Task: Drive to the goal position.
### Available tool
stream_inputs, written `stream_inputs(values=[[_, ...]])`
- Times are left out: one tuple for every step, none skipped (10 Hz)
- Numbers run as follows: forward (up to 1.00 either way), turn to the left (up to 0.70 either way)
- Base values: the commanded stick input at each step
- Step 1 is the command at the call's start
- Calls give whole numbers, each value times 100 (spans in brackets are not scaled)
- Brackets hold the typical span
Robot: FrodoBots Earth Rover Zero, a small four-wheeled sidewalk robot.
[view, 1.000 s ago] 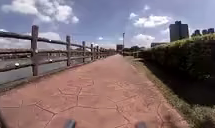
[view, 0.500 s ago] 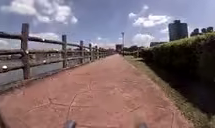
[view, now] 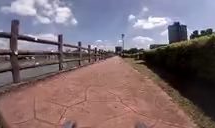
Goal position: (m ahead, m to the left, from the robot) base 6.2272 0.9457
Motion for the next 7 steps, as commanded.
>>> stream_inputs(values=[[70, 0], [70, 0], [70, 0], [70, 0], [70, 0], [70, 0], [70, 0]])
